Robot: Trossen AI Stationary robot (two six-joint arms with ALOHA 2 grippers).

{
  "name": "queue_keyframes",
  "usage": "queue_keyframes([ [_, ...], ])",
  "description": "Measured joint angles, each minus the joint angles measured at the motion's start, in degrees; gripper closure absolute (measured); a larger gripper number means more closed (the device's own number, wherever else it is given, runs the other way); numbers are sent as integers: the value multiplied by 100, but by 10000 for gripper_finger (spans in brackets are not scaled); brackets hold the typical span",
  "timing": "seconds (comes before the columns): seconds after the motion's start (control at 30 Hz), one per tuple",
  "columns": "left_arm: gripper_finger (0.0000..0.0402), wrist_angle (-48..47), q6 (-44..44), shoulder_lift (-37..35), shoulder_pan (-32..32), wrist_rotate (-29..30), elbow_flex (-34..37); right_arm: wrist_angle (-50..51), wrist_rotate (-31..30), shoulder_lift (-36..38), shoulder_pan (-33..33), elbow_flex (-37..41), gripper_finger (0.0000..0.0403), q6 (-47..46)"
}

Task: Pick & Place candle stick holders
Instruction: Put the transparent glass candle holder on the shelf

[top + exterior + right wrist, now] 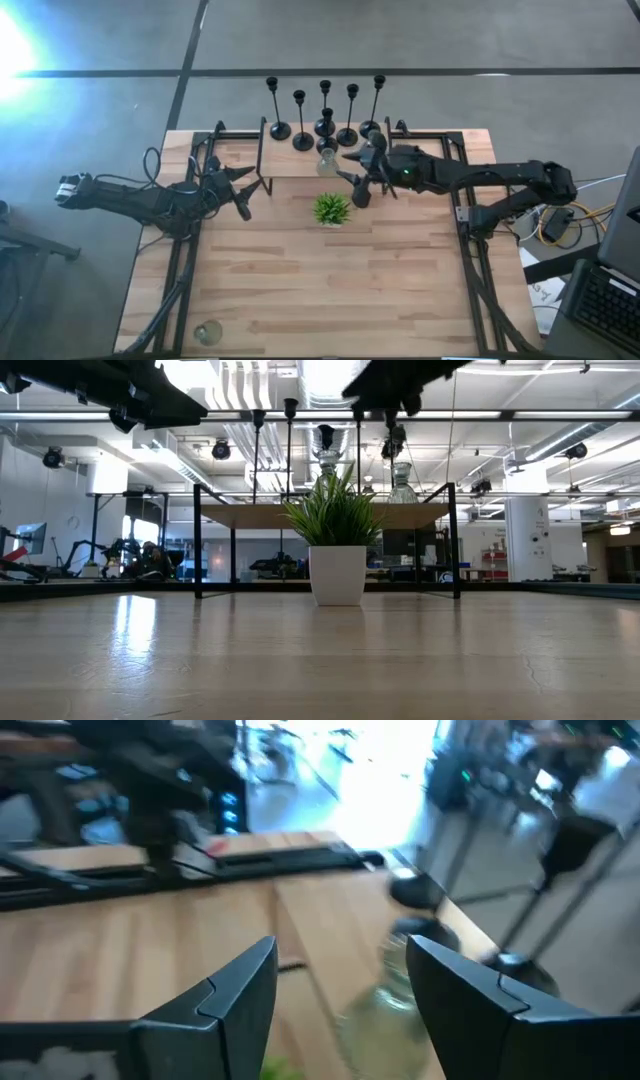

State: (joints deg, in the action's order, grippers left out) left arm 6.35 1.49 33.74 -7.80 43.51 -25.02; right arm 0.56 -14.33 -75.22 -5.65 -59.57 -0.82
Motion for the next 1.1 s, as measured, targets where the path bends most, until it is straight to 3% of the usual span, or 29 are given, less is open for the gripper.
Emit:
queue_keyframes([
  [0.3, 209, 0, 1, 0, -2, 0, 0, 6, -143, 219, 1195, 372, 223, 190],
  [0.5, 209, 0, 1, 0, 0, 0, 0, -891, -495, -227, 1261, 930, 271, 97],
  [0.6, 209, 1, 1, 0, 0, 0, 0, -1389, -238, -418, 1191, 1019, 300, 170],
  [0.87, 209, 0, 1, 0, 0, 0, 0, -1435, 546, -553, 1234, 910, 384, -197],
  [1.1, 209, 0, 1, 0, 0, 0, 0, -1401, 711, -573, 1728, 554, 395, 104],
])
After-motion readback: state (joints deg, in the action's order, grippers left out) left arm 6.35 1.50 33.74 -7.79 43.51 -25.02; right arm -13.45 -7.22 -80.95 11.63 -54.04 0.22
